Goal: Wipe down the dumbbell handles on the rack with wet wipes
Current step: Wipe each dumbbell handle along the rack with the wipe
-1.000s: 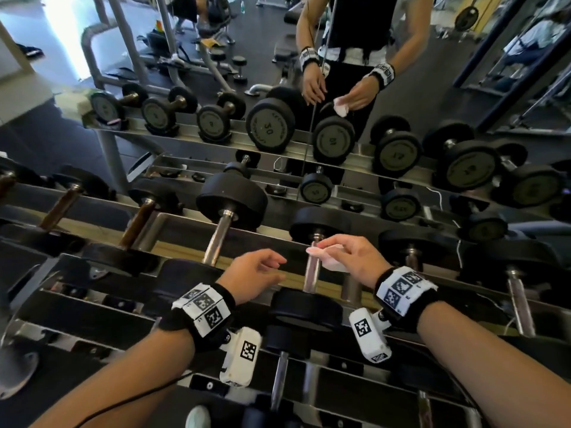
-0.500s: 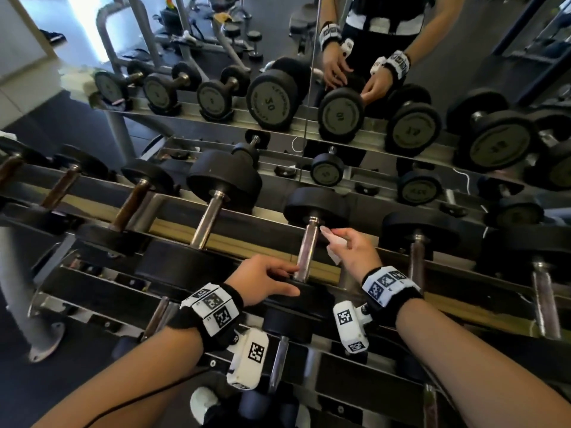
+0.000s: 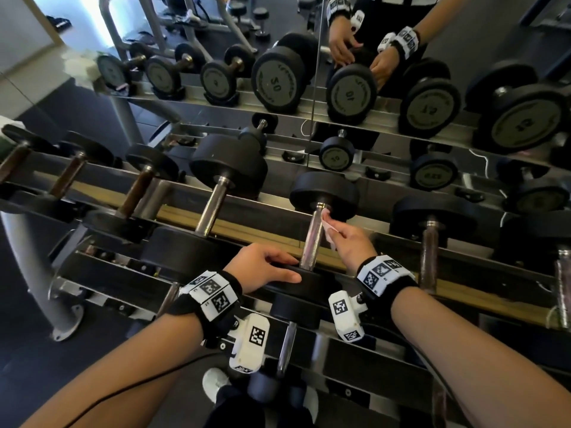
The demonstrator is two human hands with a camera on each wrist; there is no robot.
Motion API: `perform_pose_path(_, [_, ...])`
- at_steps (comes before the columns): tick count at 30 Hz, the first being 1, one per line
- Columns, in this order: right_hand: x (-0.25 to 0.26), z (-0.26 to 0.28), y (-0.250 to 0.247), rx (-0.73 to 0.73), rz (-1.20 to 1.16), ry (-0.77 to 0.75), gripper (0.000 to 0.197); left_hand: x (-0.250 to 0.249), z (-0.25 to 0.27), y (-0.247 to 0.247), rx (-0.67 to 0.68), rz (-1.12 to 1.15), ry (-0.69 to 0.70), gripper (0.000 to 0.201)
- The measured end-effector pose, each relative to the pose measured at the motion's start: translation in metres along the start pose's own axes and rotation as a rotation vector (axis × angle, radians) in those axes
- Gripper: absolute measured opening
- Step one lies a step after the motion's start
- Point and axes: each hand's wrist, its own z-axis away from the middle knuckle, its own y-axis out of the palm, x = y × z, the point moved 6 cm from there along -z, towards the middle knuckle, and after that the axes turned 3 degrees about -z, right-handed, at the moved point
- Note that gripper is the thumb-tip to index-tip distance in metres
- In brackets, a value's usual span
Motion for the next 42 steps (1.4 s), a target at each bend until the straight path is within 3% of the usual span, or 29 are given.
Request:
perform_pose_path(4, [0.008,-0.003,-0.003,0.000,0.153,-0.028,0.032,0.003,0.002,-0.002,0.027,0.060,0.005,0.030])
perform_pose_path(11, [0.001,-0.008,0.000,0.016,0.148,-0.040,0.032,0.004,0.009,0.000,0.002,0.110,0.025,0.034])
perform_pose_path(16, [-0.008,0.000,0.003,0.111,0.125,-0.062,0.032,0.002,0.010,0.001,0.007,0.139,0.014,0.035])
perform_pose_path(18, [-0.012,0.008,0.001,0.129,0.243,-0.093,0.036,0.002,0.010,0.000,0.005,0.145,0.013,0.034])
perform_pose_path(21, [-0.012,0.016,-0.009,0.086,0.456,-0.087,0.041,0.000,0.009,0.000,0.019,0.131,0.014,0.033])
perform_pose_path(26, [-0.002,0.004,-0.026,-0.123,0.453,-0.109,0.040,0.000,0.007,0.000,0.031,0.144,0.006,0.032])
perform_pose_path(28, [0.000,-0.001,-0.024,-0.143,0.481,-0.125,0.039,0.001,0.007,0.000,0.034,0.140,0.005,0.032])
perform_pose_path(32, [-0.012,0.007,0.006,0.113,0.359,-0.161,0.040,0.002,0.006,0.000,0.038,0.130,0.004,0.032])
perform_pose_path(38, [-0.019,0.024,0.008,0.345,0.257,-0.106,0.034,0.003,0.006,0.001,0.036,0.127,0.014,0.030])
perform_pose_path(40, [-0.006,0.023,-0.004,0.291,0.055,-0.100,0.031,0.003,0.005,0.001,0.035,0.132,0.014,0.031])
perform_pose_path(42, [0.001,0.012,-0.021,0.115,-0.030,-0.098,0.040,0.003,0.006,0.000,0.035,0.140,0.010,0.031])
